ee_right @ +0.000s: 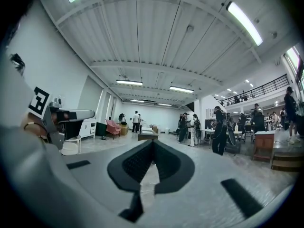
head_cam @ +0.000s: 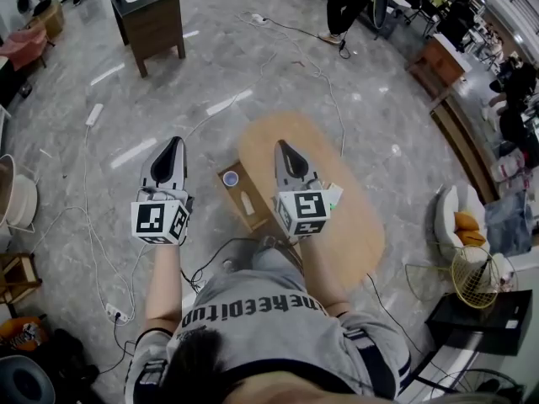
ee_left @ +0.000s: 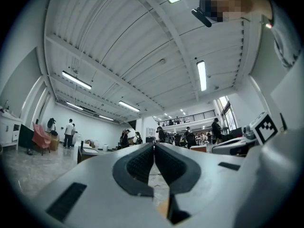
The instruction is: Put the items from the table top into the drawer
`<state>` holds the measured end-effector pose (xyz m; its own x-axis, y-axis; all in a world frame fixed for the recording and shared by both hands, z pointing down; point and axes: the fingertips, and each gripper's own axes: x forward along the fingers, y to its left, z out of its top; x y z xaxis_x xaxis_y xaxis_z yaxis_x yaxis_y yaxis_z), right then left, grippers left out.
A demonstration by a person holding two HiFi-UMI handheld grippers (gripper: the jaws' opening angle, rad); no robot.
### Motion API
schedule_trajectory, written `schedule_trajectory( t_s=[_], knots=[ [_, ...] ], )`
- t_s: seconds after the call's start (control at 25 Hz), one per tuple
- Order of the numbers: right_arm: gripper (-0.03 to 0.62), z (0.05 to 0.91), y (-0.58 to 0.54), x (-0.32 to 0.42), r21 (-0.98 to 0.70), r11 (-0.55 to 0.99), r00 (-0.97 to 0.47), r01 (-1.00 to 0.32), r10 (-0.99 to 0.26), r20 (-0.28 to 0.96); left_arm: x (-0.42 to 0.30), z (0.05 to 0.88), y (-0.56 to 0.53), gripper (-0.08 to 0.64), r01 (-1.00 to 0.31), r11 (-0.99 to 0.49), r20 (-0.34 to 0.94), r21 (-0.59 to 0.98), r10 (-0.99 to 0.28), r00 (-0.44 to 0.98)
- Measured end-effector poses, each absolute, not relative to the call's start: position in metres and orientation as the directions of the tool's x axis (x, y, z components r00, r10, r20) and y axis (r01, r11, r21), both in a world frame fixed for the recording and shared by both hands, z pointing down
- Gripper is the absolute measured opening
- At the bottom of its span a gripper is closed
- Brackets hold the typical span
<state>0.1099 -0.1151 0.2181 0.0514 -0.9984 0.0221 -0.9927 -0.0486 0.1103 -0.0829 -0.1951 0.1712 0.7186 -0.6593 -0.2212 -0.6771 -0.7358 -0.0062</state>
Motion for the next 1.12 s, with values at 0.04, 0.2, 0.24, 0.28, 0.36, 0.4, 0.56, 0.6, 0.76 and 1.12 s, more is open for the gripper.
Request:
schedule_trajectory(
  t_s=[0.04, 0.2, 0.24, 0.28, 0.36, 0.4, 0.56, 0.6, 0.76, 1.12],
  knots=[
    [0.004, 0.216, -0.114, 0.11, 0.107, -0.049, 0.051, -0.993, -0.999, 0.015, -0.083, 0.17, -0.195, 0.012, -0.678, -0.735, -0.224, -0.007, -0.659, 0.718],
    [0.004, 0.21, -0.11, 0.108, 0.105, -0.046, 0.045, -0.993, -0.999, -0.014, -0.084, 0.166, -0.194, 0.012, -0.681, -0.732, -0.237, -0.008, -0.661, 0.713],
    [0.004, 0.208, -0.108, 0.107, 0.108, -0.042, 0.039, -0.993, -0.999, -0.023, -0.085, 0.166, -0.194, 0.012, -0.682, -0.732, -0.24, -0.007, -0.661, 0.711],
    [0.004, 0.206, -0.106, 0.106, 0.109, -0.038, 0.035, -0.993, -0.999, -0.032, -0.085, 0.165, -0.193, 0.012, -0.682, -0.731, -0.242, -0.006, -0.661, 0.71],
    [0.003, 0.202, -0.103, 0.104, 0.108, -0.035, 0.03, -0.994, -0.998, -0.047, -0.086, 0.163, -0.192, 0.012, -0.683, -0.73, -0.247, -0.004, -0.662, 0.708],
    [0.003, 0.201, -0.102, 0.104, 0.106, -0.035, 0.03, -0.994, -0.998, -0.052, -0.086, 0.162, -0.192, 0.012, -0.684, -0.73, -0.248, -0.004, -0.662, 0.707],
    [0.003, 0.198, -0.099, 0.103, 0.106, -0.047, 0.04, -0.993, -0.997, -0.065, -0.09, 0.161, -0.191, 0.012, -0.686, -0.727, -0.254, -0.004, -0.663, 0.704],
    [0.003, 0.198, -0.099, 0.103, 0.106, -0.052, 0.045, -0.993, -0.997, -0.067, -0.091, 0.16, -0.191, 0.012, -0.687, -0.727, -0.255, -0.004, -0.663, 0.704],
    [0.003, 0.197, -0.096, 0.103, 0.102, -0.069, 0.062, -0.992, -0.996, -0.07, -0.094, 0.159, -0.189, 0.012, -0.687, -0.726, -0.257, -0.005, -0.663, 0.703],
    [0.003, 0.192, -0.096, 0.104, 0.087, -0.081, 0.074, -0.993, -0.994, -0.077, -0.097, 0.157, -0.19, 0.012, -0.686, -0.728, -0.262, 0.003, -0.662, 0.702]
  ],
)
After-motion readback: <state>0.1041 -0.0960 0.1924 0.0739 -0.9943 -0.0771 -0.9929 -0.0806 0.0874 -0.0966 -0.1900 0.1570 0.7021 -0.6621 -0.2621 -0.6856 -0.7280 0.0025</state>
